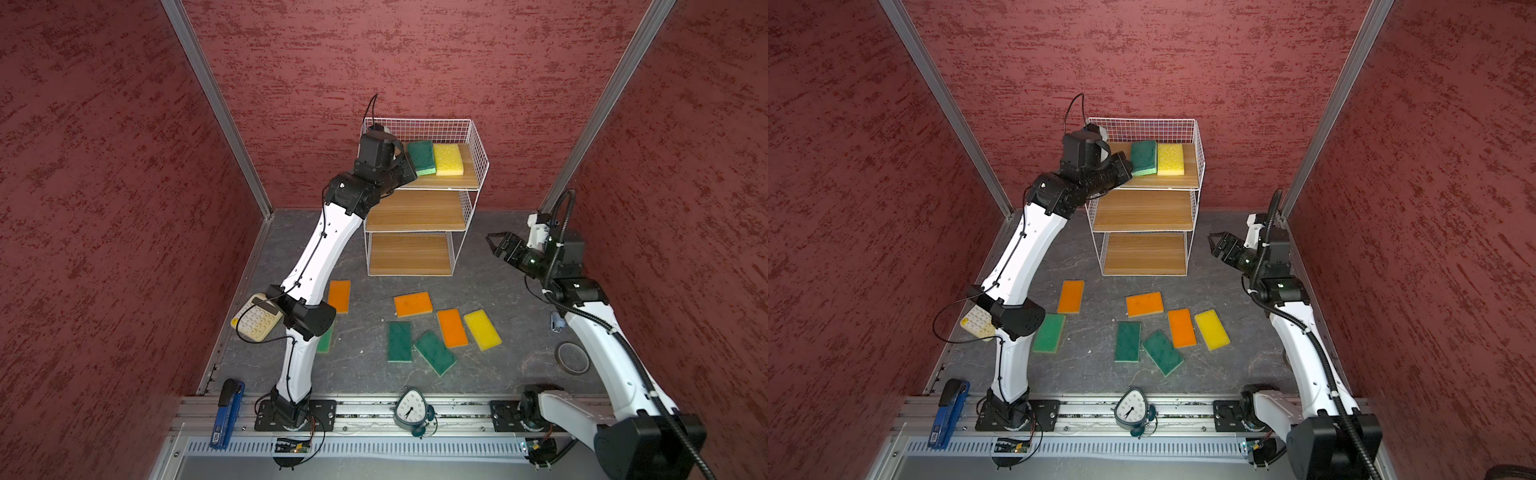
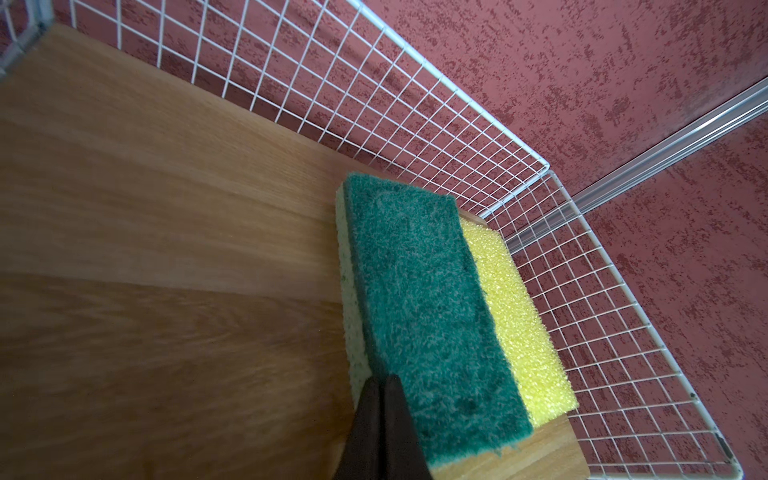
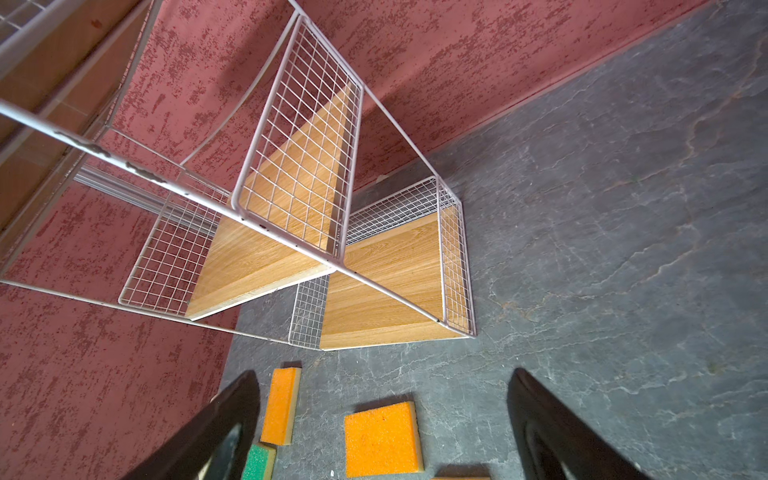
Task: Place and organize the cleaning sponges onto the shelf
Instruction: 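Open the left gripper and press the green sponge against the yellow sponge, then lift the open left gripper up and back off the green sponge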
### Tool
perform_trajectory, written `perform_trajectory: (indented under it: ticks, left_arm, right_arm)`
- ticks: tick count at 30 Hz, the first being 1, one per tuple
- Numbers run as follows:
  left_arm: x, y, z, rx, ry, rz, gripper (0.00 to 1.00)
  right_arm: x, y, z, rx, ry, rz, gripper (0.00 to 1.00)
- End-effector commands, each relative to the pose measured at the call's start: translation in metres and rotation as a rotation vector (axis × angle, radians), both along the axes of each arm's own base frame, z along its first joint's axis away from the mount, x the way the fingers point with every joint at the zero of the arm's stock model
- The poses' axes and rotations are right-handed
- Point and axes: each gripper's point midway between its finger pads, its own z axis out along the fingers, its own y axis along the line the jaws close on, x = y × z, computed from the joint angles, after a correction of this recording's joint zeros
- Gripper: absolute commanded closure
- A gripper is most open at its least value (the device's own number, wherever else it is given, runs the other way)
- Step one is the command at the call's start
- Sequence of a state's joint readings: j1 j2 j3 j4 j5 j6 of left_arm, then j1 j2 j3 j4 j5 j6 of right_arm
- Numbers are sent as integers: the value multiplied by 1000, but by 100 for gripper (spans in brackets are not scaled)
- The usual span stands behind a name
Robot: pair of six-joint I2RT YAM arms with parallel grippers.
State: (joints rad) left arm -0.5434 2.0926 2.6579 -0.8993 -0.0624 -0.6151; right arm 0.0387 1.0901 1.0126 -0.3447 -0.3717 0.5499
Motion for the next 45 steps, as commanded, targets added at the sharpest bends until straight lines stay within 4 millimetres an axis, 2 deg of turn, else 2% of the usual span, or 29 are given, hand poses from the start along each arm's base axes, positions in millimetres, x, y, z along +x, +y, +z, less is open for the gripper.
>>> perform_trajectory:
  ticks: [1, 9, 18, 23, 33, 45]
  left_arm:
    - [2, 20, -14, 62, 39, 73, 100]
    - [-3, 29, 5, 47, -15, 102, 100]
    - [-6, 20, 4, 40, -12, 44, 100]
    - [-7, 14, 3, 32, -10, 12, 95]
    - [-11, 9, 3, 39, -9, -44, 76]
    - [-11, 11, 4, 21, -2, -51, 68]
  right_arm:
    - [-2, -1, 14, -16, -42, -12, 6]
    - [-2, -1, 18, -10, -53, -10, 6]
    - [-3, 0, 18, -6, -56, -7, 6]
    - [-3, 0, 17, -4, -55, -8, 6]
    - [-4, 1, 15, -2, -56, -4, 6]
    - [-5, 0, 16, -1, -58, -6, 6]
